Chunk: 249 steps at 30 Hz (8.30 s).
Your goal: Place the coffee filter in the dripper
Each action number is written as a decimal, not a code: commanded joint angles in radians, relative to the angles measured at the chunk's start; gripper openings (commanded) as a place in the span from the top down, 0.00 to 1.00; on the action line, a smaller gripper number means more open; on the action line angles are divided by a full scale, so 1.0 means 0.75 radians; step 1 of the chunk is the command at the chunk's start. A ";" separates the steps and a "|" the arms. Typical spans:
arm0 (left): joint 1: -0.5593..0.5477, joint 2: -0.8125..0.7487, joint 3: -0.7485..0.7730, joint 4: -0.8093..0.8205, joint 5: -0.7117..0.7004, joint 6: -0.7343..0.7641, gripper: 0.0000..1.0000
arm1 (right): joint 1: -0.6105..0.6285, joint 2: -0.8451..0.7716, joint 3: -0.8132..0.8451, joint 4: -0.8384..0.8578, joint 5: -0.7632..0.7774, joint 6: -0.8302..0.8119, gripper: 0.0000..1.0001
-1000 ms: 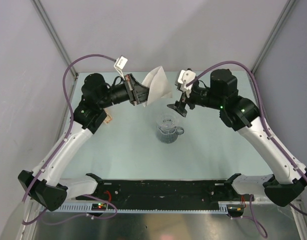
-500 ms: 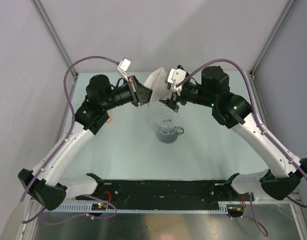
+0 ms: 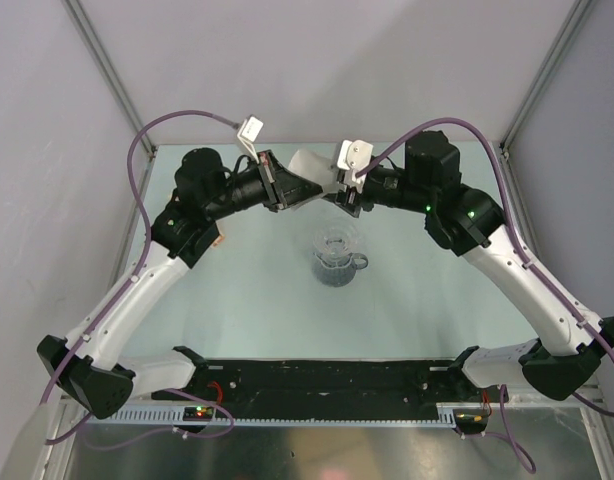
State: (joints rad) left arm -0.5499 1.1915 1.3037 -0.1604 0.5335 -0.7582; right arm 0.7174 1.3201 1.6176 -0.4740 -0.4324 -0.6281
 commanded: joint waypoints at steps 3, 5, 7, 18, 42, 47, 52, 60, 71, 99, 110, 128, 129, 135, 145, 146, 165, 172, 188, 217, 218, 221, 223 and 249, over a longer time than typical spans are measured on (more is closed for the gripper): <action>-0.007 0.002 0.073 0.011 0.026 0.044 0.94 | -0.015 -0.045 -0.001 0.068 -0.046 -0.032 0.48; -0.008 -0.004 0.077 0.010 0.035 0.062 0.84 | -0.022 -0.048 0.000 0.063 -0.060 -0.030 0.51; -0.007 -0.017 0.079 0.010 0.048 0.092 0.69 | -0.032 -0.049 0.004 0.047 -0.080 -0.026 0.54; 0.211 -0.224 0.075 -0.009 0.216 0.529 0.02 | -0.143 -0.079 0.009 -0.054 -0.278 0.143 0.66; -0.057 -0.064 0.300 -0.466 0.229 1.267 0.11 | -0.138 -0.070 -0.018 -0.092 -0.576 0.491 0.86; -0.064 -0.039 0.293 -0.466 0.326 1.251 0.38 | -0.135 -0.088 -0.032 -0.076 -0.589 0.484 0.94; -0.064 -0.033 0.286 -0.463 0.388 1.247 0.78 | -0.137 -0.105 -0.046 -0.050 -0.625 0.498 1.00; -0.063 -0.053 0.279 -0.462 0.384 1.246 1.00 | -0.189 -0.115 -0.058 -0.052 -0.659 0.604 0.68; -0.072 -0.086 0.247 -0.444 0.369 1.282 0.67 | -0.224 -0.142 -0.130 0.035 -0.719 0.739 0.98; -0.060 -0.136 0.314 -0.432 0.470 1.150 0.71 | -0.167 -0.184 -0.122 -0.147 -0.566 0.382 1.00; -0.100 -0.121 0.265 -0.432 0.380 1.205 0.72 | -0.164 -0.198 -0.121 -0.153 -0.577 0.379 1.00; -0.142 -0.185 0.179 -0.432 0.343 1.326 0.99 | -0.151 -0.207 -0.137 -0.156 -0.550 0.407 1.00; -0.153 -0.196 0.166 -0.431 0.323 1.341 0.99 | -0.152 -0.206 -0.137 -0.157 -0.546 0.408 1.00; -0.178 -0.227 0.156 -0.434 0.225 1.350 0.55 | -0.145 -0.218 -0.144 -0.189 -0.553 0.348 1.00; 0.011 -0.330 0.174 -0.433 0.335 1.251 0.37 | -0.105 -0.394 -0.310 -0.192 -0.541 -0.016 1.00; 0.014 -0.338 0.160 -0.433 0.345 1.274 0.37 | -0.091 -0.407 -0.327 -0.183 -0.538 -0.038 1.00; -0.157 -0.360 0.039 -0.487 0.307 1.508 0.37 | 0.034 -0.450 -0.364 -0.091 -0.448 -0.127 1.00; -0.192 -0.337 0.053 -0.502 0.271 1.555 0.36 | 0.053 -0.455 -0.364 -0.091 -0.440 -0.136 0.98; -0.224 -0.298 0.162 -0.506 0.228 1.471 0.28 | 0.075 -0.448 -0.365 -0.125 -0.405 -0.178 0.85; -0.272 -0.160 0.163 -0.506 0.229 1.458 0.93 | 0.076 -0.442 -0.384 -0.103 -0.333 -0.136 0.72; -0.273 -0.139 0.183 -0.506 0.208 1.421 0.96 | 0.066 -0.445 -0.386 -0.113 -0.312 -0.123 0.65; -0.272 -0.081 0.242 -0.515 0.055 1.311 0.99 | -0.089 -0.463 -0.416 -0.188 -0.361 -0.038 0.40; -0.274 -0.029 0.292 -0.550 -0.060 1.275 1.00 | -0.217 -0.487 -0.462 -0.213 -0.418 0.060 0.27; -0.225 0.238 0.541 -0.628 -0.061 0.486 1.00 | -0.231 -0.468 -0.676 0.237 0.011 -0.154 0.01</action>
State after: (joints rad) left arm -0.7258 1.3746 1.6794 -0.6735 0.4156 -0.2829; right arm 0.5396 0.9577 1.1107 -0.4255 -0.4767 -0.6861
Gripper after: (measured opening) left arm 0.005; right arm 0.993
